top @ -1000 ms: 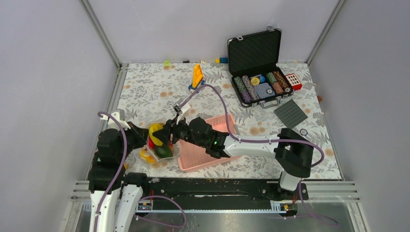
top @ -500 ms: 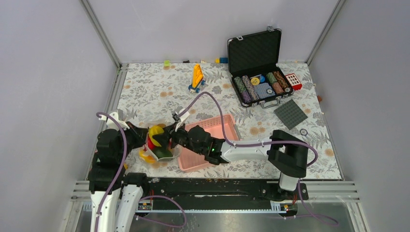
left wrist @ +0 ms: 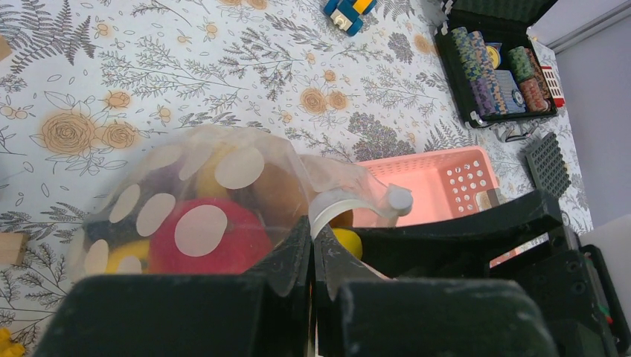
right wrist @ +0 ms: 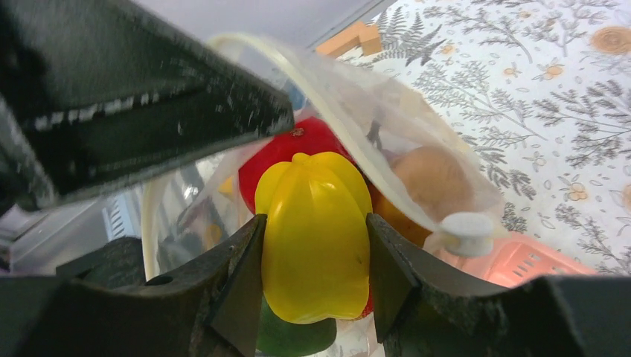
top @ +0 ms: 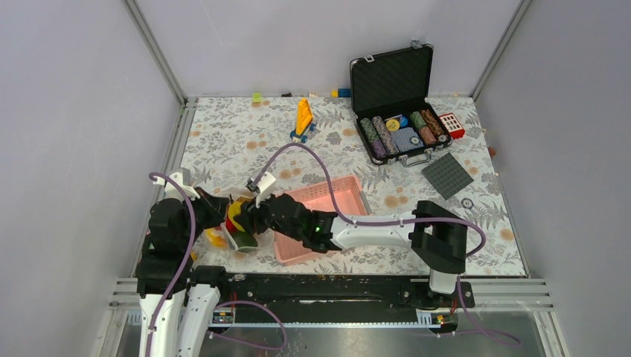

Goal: Place the food in the zip-top bag and seal the zipper
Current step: Place the fake fruit in the zipper food storage bag.

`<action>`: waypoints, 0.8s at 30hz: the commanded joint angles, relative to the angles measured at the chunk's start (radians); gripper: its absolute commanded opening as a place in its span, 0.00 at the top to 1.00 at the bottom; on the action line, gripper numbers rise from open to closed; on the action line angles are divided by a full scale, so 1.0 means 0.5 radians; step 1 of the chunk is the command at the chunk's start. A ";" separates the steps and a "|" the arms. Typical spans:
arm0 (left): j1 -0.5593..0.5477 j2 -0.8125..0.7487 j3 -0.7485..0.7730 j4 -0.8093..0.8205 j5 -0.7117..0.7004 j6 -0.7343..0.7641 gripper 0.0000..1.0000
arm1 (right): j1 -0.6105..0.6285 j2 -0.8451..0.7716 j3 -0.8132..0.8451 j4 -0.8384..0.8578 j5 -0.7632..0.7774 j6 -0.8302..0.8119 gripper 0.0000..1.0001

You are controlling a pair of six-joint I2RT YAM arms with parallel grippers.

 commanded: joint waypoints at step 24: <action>0.009 -0.047 0.000 0.142 0.031 -0.012 1.00 | 0.022 -0.199 0.208 -0.532 0.042 0.101 0.26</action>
